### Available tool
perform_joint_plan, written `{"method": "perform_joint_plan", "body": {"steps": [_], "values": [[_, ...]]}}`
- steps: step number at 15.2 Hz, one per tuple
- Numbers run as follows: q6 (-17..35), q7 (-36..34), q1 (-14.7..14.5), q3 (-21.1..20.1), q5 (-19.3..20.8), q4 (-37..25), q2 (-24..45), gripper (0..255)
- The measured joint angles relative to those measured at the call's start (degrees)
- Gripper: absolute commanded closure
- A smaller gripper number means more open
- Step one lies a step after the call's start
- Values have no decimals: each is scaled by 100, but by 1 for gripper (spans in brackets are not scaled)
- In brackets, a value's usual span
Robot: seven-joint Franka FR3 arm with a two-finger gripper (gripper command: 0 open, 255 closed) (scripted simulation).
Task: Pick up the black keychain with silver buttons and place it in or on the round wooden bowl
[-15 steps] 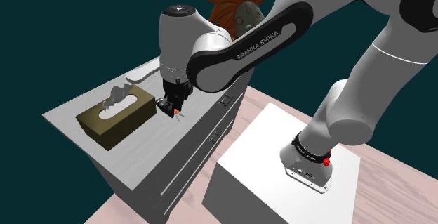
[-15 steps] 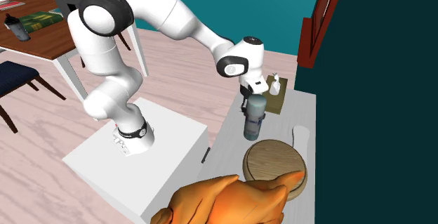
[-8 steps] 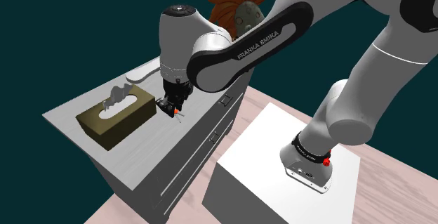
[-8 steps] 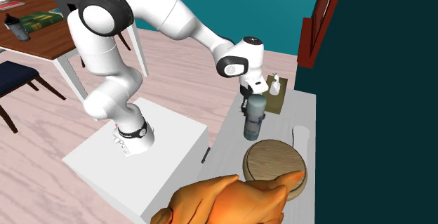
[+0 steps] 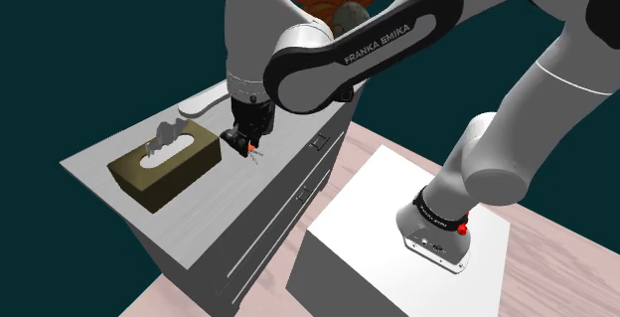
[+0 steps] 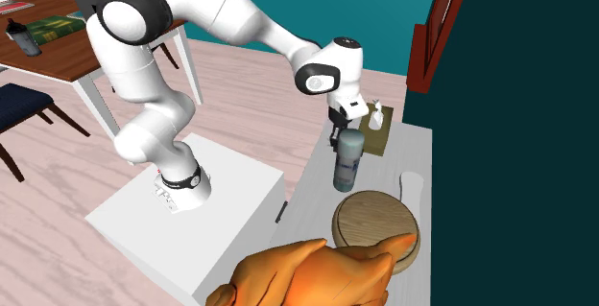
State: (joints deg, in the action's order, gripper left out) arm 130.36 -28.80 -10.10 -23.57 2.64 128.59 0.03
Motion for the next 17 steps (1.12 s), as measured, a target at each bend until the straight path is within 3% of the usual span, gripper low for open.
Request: {"method": "perform_joint_plan", "body": {"steps": [17], "values": [[-1295, 255, 12, 51, -300, -759, -587, 255]]}}
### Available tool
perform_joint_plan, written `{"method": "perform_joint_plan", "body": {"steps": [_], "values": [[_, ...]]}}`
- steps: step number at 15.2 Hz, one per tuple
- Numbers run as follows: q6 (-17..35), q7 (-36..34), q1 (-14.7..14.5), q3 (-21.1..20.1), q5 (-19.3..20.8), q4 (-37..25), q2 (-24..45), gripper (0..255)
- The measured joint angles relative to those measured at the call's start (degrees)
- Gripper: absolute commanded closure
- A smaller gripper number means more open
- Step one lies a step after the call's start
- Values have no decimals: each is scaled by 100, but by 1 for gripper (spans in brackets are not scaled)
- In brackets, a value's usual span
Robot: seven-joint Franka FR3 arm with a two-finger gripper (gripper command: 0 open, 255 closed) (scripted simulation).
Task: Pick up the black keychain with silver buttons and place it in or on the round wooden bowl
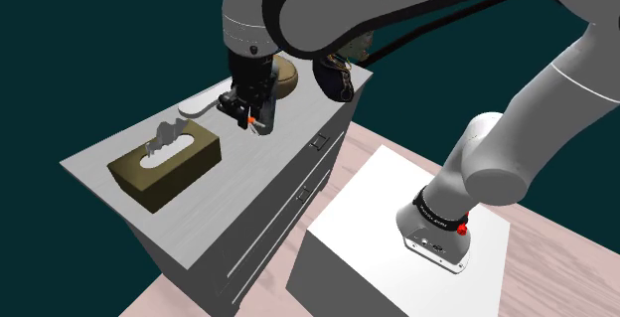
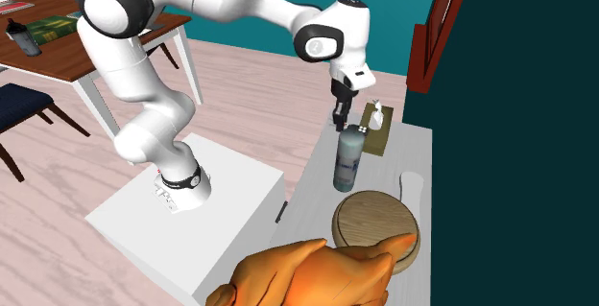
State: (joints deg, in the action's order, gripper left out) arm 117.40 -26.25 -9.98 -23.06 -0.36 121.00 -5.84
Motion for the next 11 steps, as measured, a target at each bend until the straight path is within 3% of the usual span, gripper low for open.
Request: {"method": "perform_joint_plan", "body": {"steps": [8, 11], "values": [[-600, 60, 11, 31, -48, -484, -126, 255], [-640, 350, 145, 201, -29, -543, -105, 255]]}}
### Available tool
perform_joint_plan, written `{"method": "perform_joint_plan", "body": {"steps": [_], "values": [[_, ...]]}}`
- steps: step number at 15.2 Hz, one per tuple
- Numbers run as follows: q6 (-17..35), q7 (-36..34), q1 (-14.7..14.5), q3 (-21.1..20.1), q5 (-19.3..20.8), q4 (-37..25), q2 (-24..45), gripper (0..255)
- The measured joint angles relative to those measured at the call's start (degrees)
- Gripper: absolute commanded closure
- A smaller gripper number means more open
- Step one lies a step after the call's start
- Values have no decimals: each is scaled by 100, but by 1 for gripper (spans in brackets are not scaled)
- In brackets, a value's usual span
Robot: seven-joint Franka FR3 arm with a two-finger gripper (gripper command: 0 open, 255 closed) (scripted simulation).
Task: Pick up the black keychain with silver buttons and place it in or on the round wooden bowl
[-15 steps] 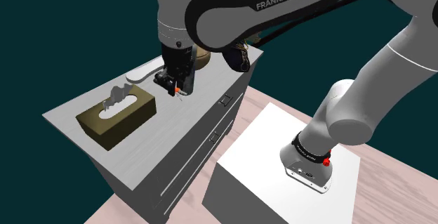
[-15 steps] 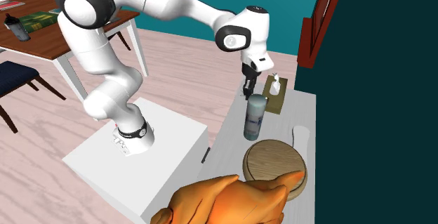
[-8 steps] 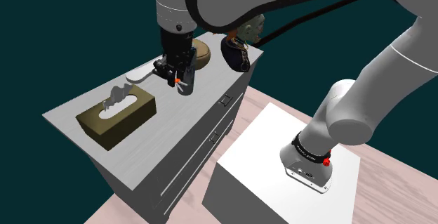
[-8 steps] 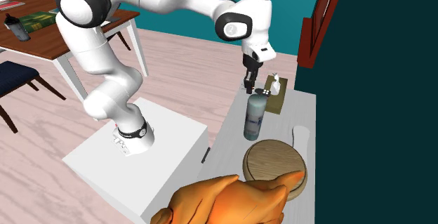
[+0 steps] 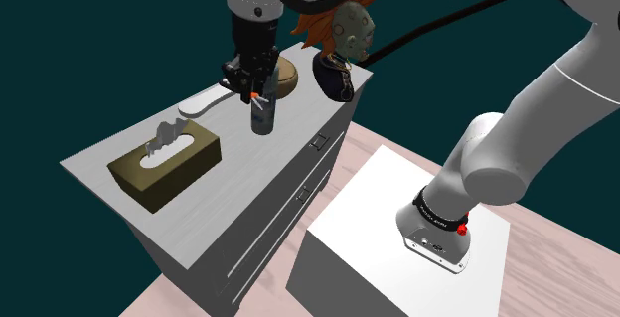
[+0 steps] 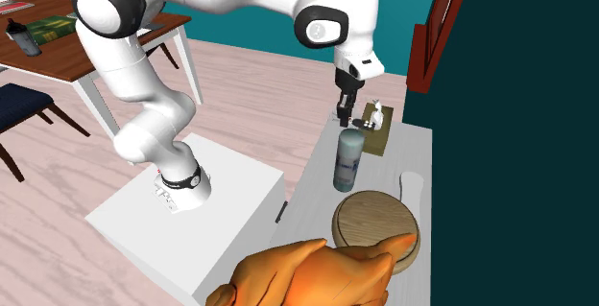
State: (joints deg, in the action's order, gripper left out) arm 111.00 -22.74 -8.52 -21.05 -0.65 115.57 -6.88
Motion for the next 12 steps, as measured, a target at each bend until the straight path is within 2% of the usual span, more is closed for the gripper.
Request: {"method": "perform_joint_plan", "body": {"steps": [9, 12], "values": [[-38, 1086, 527, 617, 137, -428, 394, 255], [-122, 1422, 699, 798, 194, -780, 658, 255]]}}
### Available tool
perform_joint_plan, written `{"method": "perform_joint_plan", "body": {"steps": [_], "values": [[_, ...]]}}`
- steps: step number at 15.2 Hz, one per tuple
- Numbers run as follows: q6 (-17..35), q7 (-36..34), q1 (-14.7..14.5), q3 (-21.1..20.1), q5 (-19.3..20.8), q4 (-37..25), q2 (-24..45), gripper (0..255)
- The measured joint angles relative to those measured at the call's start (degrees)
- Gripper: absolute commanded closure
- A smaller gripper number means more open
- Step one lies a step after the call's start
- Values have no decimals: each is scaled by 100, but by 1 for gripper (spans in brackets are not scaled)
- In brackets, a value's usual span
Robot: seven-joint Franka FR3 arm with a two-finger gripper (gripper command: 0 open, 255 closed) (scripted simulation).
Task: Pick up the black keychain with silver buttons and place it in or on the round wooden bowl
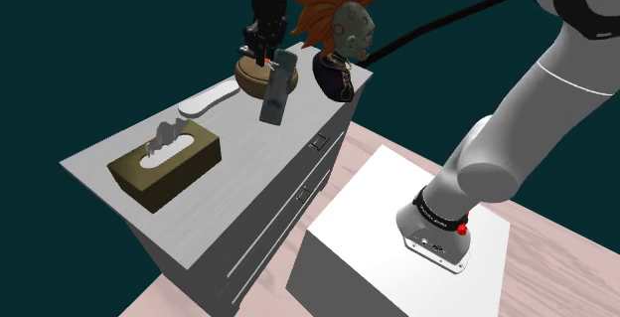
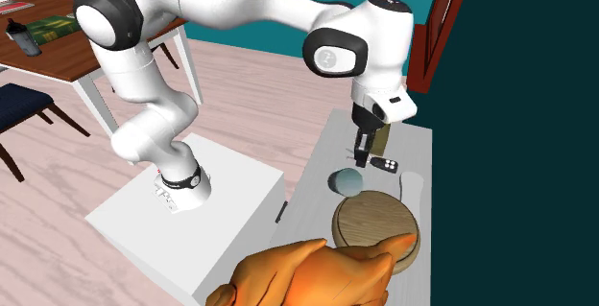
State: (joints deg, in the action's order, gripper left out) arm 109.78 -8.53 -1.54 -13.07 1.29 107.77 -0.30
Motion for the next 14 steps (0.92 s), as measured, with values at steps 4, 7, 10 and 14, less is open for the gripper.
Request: {"method": "perform_joint_plan", "body": {"steps": [4, 7, 10, 14], "values": [[-73, 457, 236, 231, 43, -389, 313, 255], [-144, 771, 402, 384, 81, -813, 666, 255], [-160, 978, 514, 477, 95, -1052, 887, 255], [100, 995, 527, 488, 104, -839, 935, 255]]}}
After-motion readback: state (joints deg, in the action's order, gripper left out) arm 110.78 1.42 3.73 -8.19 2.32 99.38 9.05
